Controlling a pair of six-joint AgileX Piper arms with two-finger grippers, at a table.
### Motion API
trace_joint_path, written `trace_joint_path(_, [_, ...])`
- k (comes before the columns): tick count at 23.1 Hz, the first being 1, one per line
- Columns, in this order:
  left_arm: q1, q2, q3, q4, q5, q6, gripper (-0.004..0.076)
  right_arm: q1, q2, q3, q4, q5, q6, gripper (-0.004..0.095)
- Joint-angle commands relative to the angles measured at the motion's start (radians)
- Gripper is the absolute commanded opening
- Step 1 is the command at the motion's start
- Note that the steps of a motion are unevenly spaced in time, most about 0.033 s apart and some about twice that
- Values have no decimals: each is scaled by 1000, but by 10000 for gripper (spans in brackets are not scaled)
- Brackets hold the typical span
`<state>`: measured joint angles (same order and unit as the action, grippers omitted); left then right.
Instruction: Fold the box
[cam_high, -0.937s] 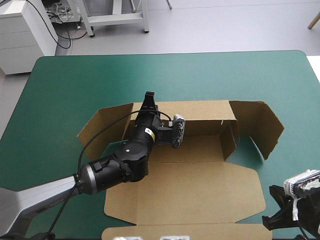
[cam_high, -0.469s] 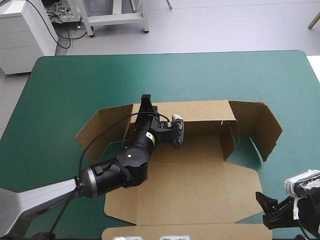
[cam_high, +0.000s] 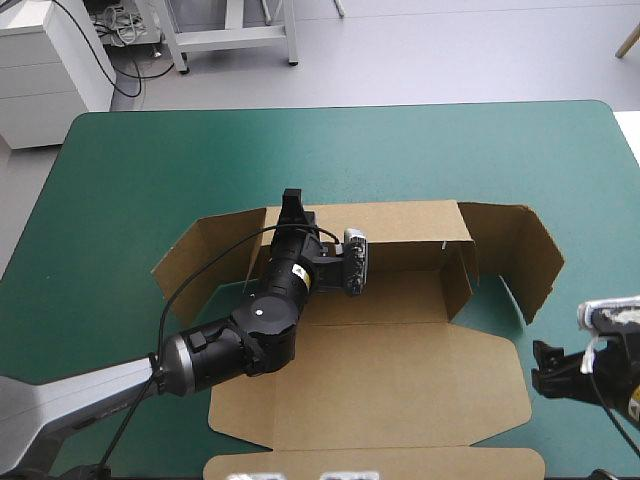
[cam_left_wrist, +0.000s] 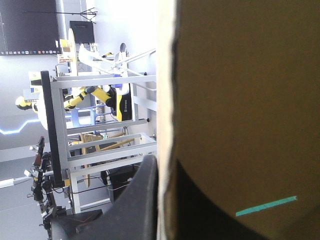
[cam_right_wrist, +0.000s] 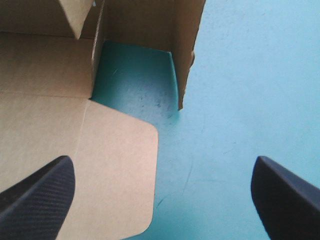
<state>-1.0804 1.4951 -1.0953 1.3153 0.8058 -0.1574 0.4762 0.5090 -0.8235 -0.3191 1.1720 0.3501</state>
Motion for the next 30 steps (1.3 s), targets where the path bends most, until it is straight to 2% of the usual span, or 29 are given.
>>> trace_joint_path(1, [-9, -41, -24, 79, -8, -9, -8, -2, 162, -141, -171, -43, 47, 881])
trace_joint_path(3, [-9, -41, -24, 96, -4, -3, -8, -2, 265, -235, -282, -23, 50, 877])
trace_joint_path(4, [-9, -41, -24, 100, -3, -3, -8, -2, 296, -266, -300, -23, 45, 875])
trace_joint_path(7, [-9, -41, -24, 110, -3, -3, -8, -2, 431, -417, -307, -23, 24, 875])
trace_joint_path(12, [-9, -41, -24, 112, -3, -3, -8, -16, 594, -554, -289, -34, 5, 874])
trace_joint_path(14, [-9, -41, -21, 120, -3, -19, -8, -109, 677, -625, -151, -49, -79, 828])
trace_joint_path(15, [-9, -41, -19, 120, -3, -32, -8, -209, 733, -663, 0, -71, -167, 805])
trace_joint_path(16, [-9, -41, -19, 120, -3, -34, -8, -282, 766, -685, 95, -68, -222, 805])
trace_joint_path(17, [-9, -41, -19, 120, -1, -44, -8, -384, 834, -730, 277, -32, -335, 805])
trace_joint_path(19, [-9, -41, -19, 120, -1, -44, -8, -507, 918, -796, 424, -2, -425, 805])
trace_joint_path(23, [-9, -41, -19, 125, -1, -44, -8, -600, 999, -857, 515, -2, -488, 808])
trace_joint_path(30, [-16, -41, -19, 198, 2, -44, -8, -618, 1109, -917, 550, -2, -527, 818])
